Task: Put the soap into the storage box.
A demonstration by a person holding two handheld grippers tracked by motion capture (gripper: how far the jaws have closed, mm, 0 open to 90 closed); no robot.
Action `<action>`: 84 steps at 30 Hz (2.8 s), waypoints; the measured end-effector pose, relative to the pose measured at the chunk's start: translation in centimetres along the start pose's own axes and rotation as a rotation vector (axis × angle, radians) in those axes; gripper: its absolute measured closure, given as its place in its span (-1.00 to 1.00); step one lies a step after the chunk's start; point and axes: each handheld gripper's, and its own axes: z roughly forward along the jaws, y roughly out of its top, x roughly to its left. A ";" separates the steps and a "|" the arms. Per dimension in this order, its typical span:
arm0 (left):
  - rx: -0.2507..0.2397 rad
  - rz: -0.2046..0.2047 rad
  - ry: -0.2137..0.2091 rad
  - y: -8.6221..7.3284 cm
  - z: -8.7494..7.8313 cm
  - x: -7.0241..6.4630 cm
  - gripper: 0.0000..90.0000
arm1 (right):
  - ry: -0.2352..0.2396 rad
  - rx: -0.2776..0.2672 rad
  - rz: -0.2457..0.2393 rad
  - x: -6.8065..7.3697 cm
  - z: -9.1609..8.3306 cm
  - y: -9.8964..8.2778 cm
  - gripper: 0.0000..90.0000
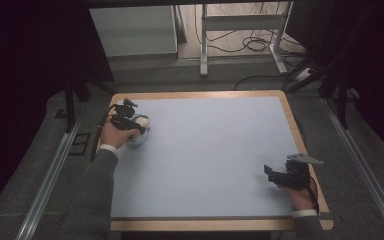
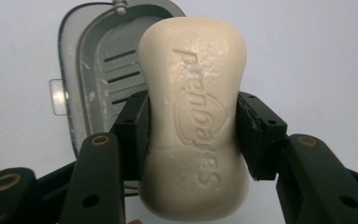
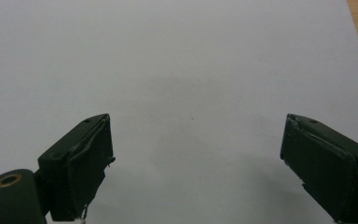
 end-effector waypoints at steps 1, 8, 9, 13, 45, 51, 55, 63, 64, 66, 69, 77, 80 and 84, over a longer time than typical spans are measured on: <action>0.002 -0.001 0.001 0.1 0.0 0.1 0.10 | -0.001 0.001 0.000 -0.1 0.0 0.0 -0.80; 0.006 -0.022 0.018 0.5 0.5 0.6 0.10 | -0.002 0.005 0.000 0.0 0.1 0.0 -0.80; 0.008 -0.022 0.026 0.6 0.6 0.7 0.10 | -0.002 0.006 0.000 0.0 0.1 -0.1 -0.80; 0.003 -0.038 0.032 0.8 1.0 0.8 0.10 | -0.001 0.011 0.001 -0.1 0.1 -0.1 -0.80; -0.093 -0.002 -0.042 0.3 -1.0 -1.0 -0.31 | -0.005 0.021 -0.007 0.0 0.5 -0.3 -0.80; -0.121 0.033 -0.087 -0.3 -2.2 -1.8 -0.33 | -0.005 0.020 -0.003 -0.1 0.5 -0.2 -0.80; -0.138 0.056 -0.109 -1.4 -2.6 -2.3 -0.33 | -0.005 0.011 -0.009 0.1 0.5 0.2 -0.80; -0.173 0.090 -0.174 -4.9 -2.6 -3.0 -0.34 | -0.007 0.009 -0.014 0.1 0.4 0.2 -0.80; -0.176 0.093 -0.180 -5.2 -2.7 -3.1 -0.34 | -0.008 0.011 -0.014 0.1 0.4 0.2 -0.80; -0.183 0.105 -0.185 -5.9 -2.7 -3.2 -0.34 | -0.010 0.015 -0.013 0.1 0.5 0.1 -0.80; -0.193 0.120 -0.191 -7.1 -2.7 -3.5 -0.35 | -0.012 0.019 -0.013 0.1 0.5 0.1 -0.80; -0.193 0.137 -0.192 -10.6 -1.6 -4.3 -0.36 | -0.015 0.015 -0.011 0.1 0.5 0.1 -0.80; -0.200 0.134 -0.200 -11.8 -1.1 -4.5 -0.36 | -0.015 0.015 -0.012 0.1 0.4 0.1 -0.80; -0.210 0.125 -0.187 -13.2 -0.8 -4.6 -0.36 | -0.017 0.016 -0.013 0.1 0.4 0.1 -0.80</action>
